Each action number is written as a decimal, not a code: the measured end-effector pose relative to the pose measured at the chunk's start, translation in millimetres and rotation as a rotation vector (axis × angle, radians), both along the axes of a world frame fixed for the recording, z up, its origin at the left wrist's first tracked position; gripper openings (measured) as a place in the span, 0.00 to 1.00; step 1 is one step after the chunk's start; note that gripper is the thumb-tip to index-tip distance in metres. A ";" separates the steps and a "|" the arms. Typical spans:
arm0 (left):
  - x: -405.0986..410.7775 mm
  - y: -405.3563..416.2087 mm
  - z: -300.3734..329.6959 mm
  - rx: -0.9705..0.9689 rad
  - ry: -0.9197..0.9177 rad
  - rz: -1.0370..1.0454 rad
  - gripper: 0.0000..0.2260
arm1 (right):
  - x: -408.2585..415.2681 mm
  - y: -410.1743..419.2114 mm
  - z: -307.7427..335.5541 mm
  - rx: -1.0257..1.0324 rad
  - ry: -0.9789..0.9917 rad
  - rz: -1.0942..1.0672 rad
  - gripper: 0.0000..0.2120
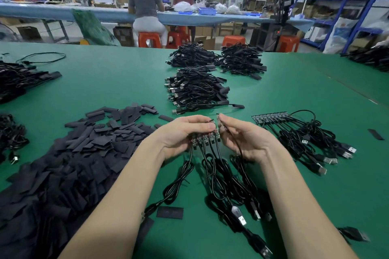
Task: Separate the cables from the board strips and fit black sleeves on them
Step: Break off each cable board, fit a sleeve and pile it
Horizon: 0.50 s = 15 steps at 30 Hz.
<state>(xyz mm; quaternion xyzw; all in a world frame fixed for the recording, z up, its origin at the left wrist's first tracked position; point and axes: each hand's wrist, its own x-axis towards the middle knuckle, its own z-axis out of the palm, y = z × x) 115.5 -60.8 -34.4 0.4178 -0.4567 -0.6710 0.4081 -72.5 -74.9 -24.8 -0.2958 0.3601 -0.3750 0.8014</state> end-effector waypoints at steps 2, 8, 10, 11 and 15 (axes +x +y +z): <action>1.1 0.2 0.5 -0.109 -0.361 0.064 0.07 | -7.9 -1.4 6.3 -0.111 0.105 -0.038 0.06; -15.9 3.0 -4.4 -0.536 -0.806 0.334 0.07 | -11.3 -7.5 18.7 -0.369 0.483 -0.202 0.08; -25.1 1.7 -1.8 -0.459 -0.502 0.405 0.04 | -3.6 -6.7 18.2 -0.370 0.497 -0.257 0.04; -29.9 2.1 -0.1 -0.371 -0.320 0.387 0.04 | 0.0 -6.3 17.2 -0.368 0.506 -0.283 0.04; -38.4 6.3 -1.4 -0.158 0.032 0.272 0.07 | 2.6 -2.8 19.2 -0.360 0.499 -0.311 0.05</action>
